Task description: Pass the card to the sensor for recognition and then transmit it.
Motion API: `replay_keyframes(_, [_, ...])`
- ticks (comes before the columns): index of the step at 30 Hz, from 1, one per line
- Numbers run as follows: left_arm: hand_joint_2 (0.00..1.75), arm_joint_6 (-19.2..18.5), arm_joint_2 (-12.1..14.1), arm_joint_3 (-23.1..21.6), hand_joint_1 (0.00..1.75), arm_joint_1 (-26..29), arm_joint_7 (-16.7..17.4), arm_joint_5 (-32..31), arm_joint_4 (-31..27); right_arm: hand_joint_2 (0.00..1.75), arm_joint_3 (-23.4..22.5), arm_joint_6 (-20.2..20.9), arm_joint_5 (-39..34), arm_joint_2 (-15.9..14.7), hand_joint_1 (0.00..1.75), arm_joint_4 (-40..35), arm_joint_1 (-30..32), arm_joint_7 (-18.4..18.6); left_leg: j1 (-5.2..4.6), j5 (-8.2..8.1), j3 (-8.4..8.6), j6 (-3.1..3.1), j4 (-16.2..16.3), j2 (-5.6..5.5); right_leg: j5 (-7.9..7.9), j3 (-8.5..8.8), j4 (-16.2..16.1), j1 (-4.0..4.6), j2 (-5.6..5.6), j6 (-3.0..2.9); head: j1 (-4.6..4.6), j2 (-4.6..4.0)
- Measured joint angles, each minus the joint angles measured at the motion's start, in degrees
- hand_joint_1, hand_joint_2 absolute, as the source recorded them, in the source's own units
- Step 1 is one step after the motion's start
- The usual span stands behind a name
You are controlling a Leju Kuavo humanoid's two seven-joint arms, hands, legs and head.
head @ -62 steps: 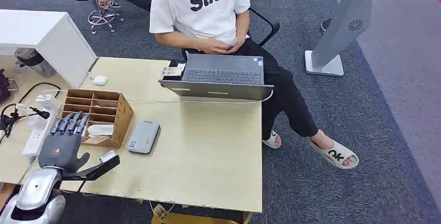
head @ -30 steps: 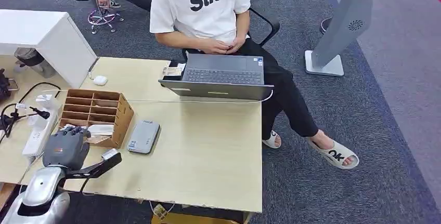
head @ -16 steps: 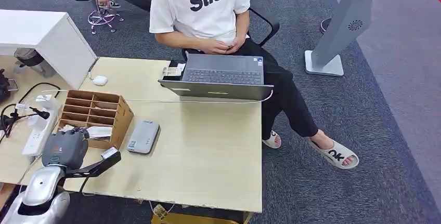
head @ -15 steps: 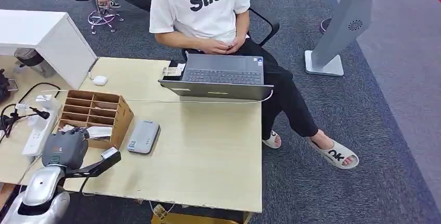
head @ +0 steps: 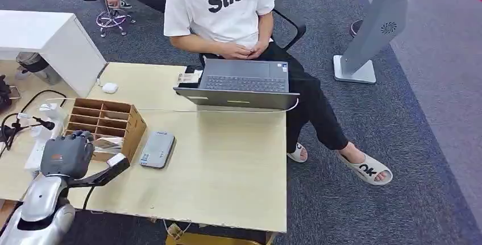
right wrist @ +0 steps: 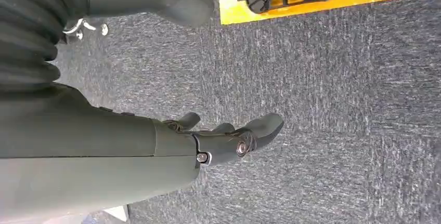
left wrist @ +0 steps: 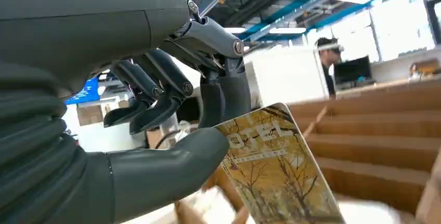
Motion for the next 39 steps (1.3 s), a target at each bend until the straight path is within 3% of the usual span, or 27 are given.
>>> replay_keyframes(6, [1.75,-2.43,2.05,0.79,1.75,-2.56,-2.32,3.83,-6.43,1.75,0.0,-0.15,-0.52,0.0,0.0,0.0,-0.11,0.15,0.0,0.01,0.0,0.0,0.0,0.02,0.01,0.0,0.0,0.0,0.01,0.0,-0.04,0.0])
replay_keyframes(15, [1.75,-5.4,3.92,1.25,1.75,-5.78,-2.51,6.89,-14.71,1.75,0.0,-0.59,-0.74,0.0,0.0,0.0,-0.16,0.48,0.0,0.01,0.0,0.0,0.0,0.02,0.01,0.0,0.0,0.0,0.01,0.0,-0.04,-0.02])
replay_keyframes(24, [1.75,-5.96,3.15,0.72,1.75,-11.58,-0.79,1.84,-11.91,1.75,0.02,-0.53,0.28,-0.02,0.0,0.0,-0.67,0.79,-0.01,0.03,0.03,-0.01,0.01,0.04,0.02,-0.01,0.0,0.0,0.03,-0.01,-0.04,0.0])
replay_keyframes(39, [1.75,-3.52,-0.24,-4.33,1.75,-11.56,-0.59,0.88,-9.86,1.75,0.02,-0.68,0.04,-0.15,0.0,0.0,-0.85,0.72,-0.01,0.02,0.01,0.0,0.02,0.05,0.02,-0.03,0.0,-0.01,0.06,0.0,-0.02,-0.02])
